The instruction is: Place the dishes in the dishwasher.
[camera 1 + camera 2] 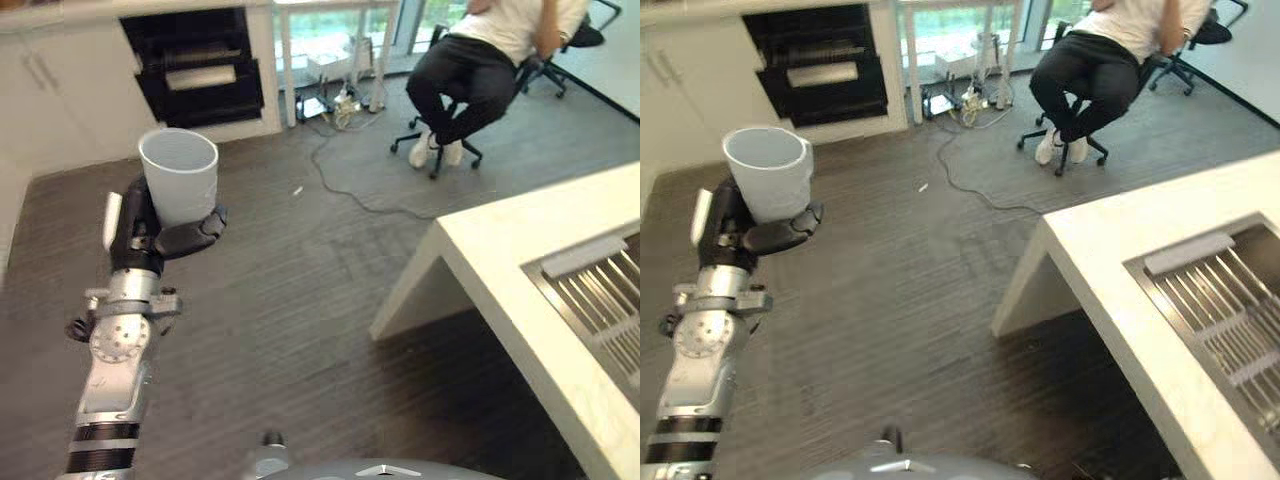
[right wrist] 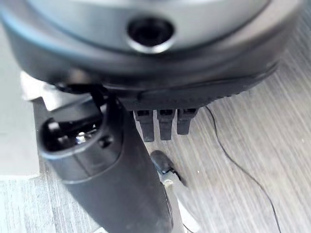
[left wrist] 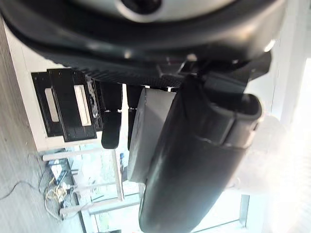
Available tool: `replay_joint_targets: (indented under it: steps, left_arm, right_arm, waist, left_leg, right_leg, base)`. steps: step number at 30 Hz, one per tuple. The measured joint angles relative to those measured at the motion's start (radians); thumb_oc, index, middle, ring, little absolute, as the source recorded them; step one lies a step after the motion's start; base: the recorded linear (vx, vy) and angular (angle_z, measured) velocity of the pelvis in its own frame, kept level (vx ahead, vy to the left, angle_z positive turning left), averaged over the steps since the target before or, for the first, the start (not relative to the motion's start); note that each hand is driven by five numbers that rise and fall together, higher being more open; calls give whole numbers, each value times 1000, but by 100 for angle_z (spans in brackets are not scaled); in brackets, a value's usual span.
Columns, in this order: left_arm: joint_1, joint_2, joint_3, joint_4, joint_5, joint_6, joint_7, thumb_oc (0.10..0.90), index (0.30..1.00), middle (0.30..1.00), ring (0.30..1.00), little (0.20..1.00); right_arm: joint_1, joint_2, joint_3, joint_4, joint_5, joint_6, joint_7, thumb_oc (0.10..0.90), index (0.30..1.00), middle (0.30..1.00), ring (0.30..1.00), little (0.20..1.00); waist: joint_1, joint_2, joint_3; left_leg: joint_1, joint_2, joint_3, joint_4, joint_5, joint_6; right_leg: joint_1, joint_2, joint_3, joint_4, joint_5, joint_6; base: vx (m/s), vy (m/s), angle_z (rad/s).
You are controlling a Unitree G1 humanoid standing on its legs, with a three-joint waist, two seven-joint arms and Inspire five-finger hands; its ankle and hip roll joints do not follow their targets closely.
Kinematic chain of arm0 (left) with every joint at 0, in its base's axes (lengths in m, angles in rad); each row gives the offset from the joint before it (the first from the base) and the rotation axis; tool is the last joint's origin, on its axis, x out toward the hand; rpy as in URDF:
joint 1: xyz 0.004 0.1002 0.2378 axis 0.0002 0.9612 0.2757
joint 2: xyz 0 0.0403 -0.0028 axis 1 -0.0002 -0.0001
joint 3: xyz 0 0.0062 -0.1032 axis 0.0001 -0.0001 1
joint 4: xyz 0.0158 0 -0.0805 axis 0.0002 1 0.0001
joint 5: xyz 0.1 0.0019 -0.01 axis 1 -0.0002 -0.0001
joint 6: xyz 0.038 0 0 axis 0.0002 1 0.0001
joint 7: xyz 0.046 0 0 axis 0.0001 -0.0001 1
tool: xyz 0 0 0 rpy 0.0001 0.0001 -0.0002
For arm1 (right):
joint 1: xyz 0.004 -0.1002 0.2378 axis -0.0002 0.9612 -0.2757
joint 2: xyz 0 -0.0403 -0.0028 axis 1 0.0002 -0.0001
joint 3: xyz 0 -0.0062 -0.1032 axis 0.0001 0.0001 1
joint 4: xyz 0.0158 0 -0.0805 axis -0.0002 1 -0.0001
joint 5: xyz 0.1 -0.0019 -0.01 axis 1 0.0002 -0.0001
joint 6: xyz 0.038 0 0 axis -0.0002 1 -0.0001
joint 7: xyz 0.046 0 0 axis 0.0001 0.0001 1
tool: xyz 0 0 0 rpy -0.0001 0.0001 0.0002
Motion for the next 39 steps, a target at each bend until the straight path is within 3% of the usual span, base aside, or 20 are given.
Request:
replay_joint_targets:
  steps: [2, 3, 4, 5, 6, 7, 8, 9, 10, 11, 12, 14, 15, 18, 21, 27, 39]
  left_arm:
    - [-24, -5, -110, 14, 8, 11, -23, 400, 300, 300, 300, 300]
    - [-20, -15, -166, 11, 16, 9, -49, 400, 300, 300, 300, 300]
    - [-31, -25, -196, 15, 17, 10, -39, 400, 300, 300, 300, 300]
    - [-31, -29, -202, 15, 17, 10, -40, 400, 300, 300, 300, 300]
    - [-65, -18, -245, 35, 15, 10, -23, 400, 300, 300, 300, 300]
    - [-123, -16, -291, 68, 15, 9, -17, 400, 300, 300, 300, 300]
    - [-153, -4, -312, 80, 17, 6, -23, 400, 300, 300, 300, 300]
    - [-144, -3, -313, 73, 18, 4, -17, 400, 300, 300, 300, 300]
    - [-165, -14, -324, 91, 25, 3, -8, 400, 300, 300, 300, 300]
    - [-158, -23, -334, 87, 25, -2, -9, 400, 300, 300, 300, 300]
    - [-151, -29, -354, 82, 30, -1, -7, 400, 300, 300, 300, 300]
    - [-148, -26, -395, 49, 55, -7, -10, 400, 300, 300, 300, 300]
    - [-136, -22, -390, 46, 66, -14, -5, 400, 300, 300, 300, 300]
    - [-88, 13, -372, 38, 83, -14, 15, 400, 300, 300, 300, 300]
    - [-50, 73, -370, 36, 141, -14, 28, 400, 300, 300, 300, 300]
    - [-41, 67, -324, 33, 195, -14, 71, 400, 300, 300, 300, 300]
    - [-40, 61, -314, 33, 201, -14, 91, 400, 300, 300, 300, 300]
  right_arm:
    - [-39, -7, -53, 97, 1, 13, -35, 800, 900, 900, 900, 900]
    - [-44, -31, -86, 98, 1, 18, -52, 800, 900, 900, 900, 900]
    - [-37, -48, -83, 70, 6, 12, -59, 800, 900, 900, 900, 900]
    - [-45, -49, -103, 62, 26, 9, -59, 800, 900, 900, 900, 900]
    - [-39, -41, -56, 8, 64, -2, -65, 800, 900, 900, 900, 900]
    - [-26, -44, -31, -36, 85, -20, -62, 800, 900, 900, 900, 900]
    - [-44, -25, -13, -54, 96, -37, -44, 800, 900, 900, 900, 900]
    - [-76, -10, -6, -67, 110, -39, -40, 800, 900, 900, 900, 900]
    - [-79, 3, 35, -93, 124, -47, -45, 800, 900, 900, 900, 900]
    - [-87, 22, 16, -94, 132, -59, -44, 800, 900, 900, 900, 900]
    - [-89, 25, 33, -118, 132, -56, -46, 800, 900, 900, 900, 900]
    - [-116, 31, 71, -131, 131, -72, -43, 800, 900, 900, 900, 900]
    - [-136, 38, 71, -124, 131, -77, -42, 800, 900, 900, 900, 900]
    - [-170, 62, 69, -114, 127, -85, -50, 800, 900, 900, 900, 900]
    - [-165, 62, 69, -103, 128, -87, -55, 800, 900, 900, 900, 900]
    - [-142, 95, 72, -67, 120, -79, -58, 800, 900, 900, 900, 900]
    - [-120, 107, 72, -62, 120, -79, -63, 800, 900, 900, 900, 900]
  waist:
    - [4, 7, 2]
    - [11, 43, 28]
    - [-5, 74, 42]
    - [-9, 88, 51]
    - [-46, 127, 67]
    - [-70, 147, 80]
    - [-83, 127, 80]
    - [-60, 113, 82]
    - [-100, 109, 84]
    - [-117, 101, 78]
    - [-100, 102, 73]
    - [-81, 92, 75]
    - [-73, 65, 74]
    - [-53, 18, 63]
    - [-49, -6, 49]
    - [-49, -9, 34]
    - [-51, -12, 13]
  left_leg:
    - [-53, -41, 31, 99, -45, 56]
    - [-6, -69, -22, 75, -49, 113]
    - [4, -80, -91, 59, -48, 119]
    - [27, -83, -123, 26, -35, 127]
    - [31, -72, -216, 10, -22, 116]
    - [37, -66, -302, -16, 0, 115]
    - [83, -83, -337, -101, 43, 88]
    - [104, -111, -358, -124, 43, 118]
    - [90, -118, -424, -114, 43, 96]
    - [108, -122, -454, -134, 50, 84]
    - [101, -109, -467, -146, 52, 84]
    - [107, -85, -477, -125, 48, 10]
    - [111, -84, -464, -127, 51, 4]
    - [152, -78, -429, -154, 51, 2]
    - [208, -76, -424, -197, 49, -1]
    - [236, -79, -418, -206, 49, -1]
    - [249, -92, -416, -206, 49, -1]
  right_leg:
    - [44, -53, -36, 67, 4, -6]
    - [38, -92, 6, 211, -10, -3]
    - [37, -55, 124, 230, -96, 10]
    - [24, -18, 223, 212, -157, 35]
    - [0, 151, 524, 147, -249, 59]
    - [-14, 252, 684, 129, -312, 50]
    - [-89, 283, 726, 128, -332, 67]
    - [-148, 276, 732, 126, -331, 63]
    - [-169, 288, 795, 90, -298, 24]
    - [-184, 278, 747, 82, -237, -9]
    - [-163, 295, 736, 75, -240, -13]
    - [-81, 314, 647, -1, -225, -24]
    - [-59, 317, 634, -33, -222, -29]
    - [6, 322, 633, -105, -213, -32]
    - [59, 320, 632, -144, -210, -26]
    - [74, 311, 639, -144, -181, 22]
    - [83, 297, 658, -145, -180, 23]
  base:
    - [-2, 366, 134]
    - [94, 471, 178]
    - [205, 336, 156]
    - [244, 316, 175]
    - [155, 188, 197]
    - [156, 182, 243]
    - [90, 84, 159]
    - [117, 43, 159]
    - [29, -45, 150]
    - [37, -67, 171]
    - [21, -55, 115]
    - [78, -97, 106]
    - [138, -65, 82]
    - [129, -21, -1]
    - [92, -18, -3]
    - [70, -15, -8]
    - [12, -18, -3]
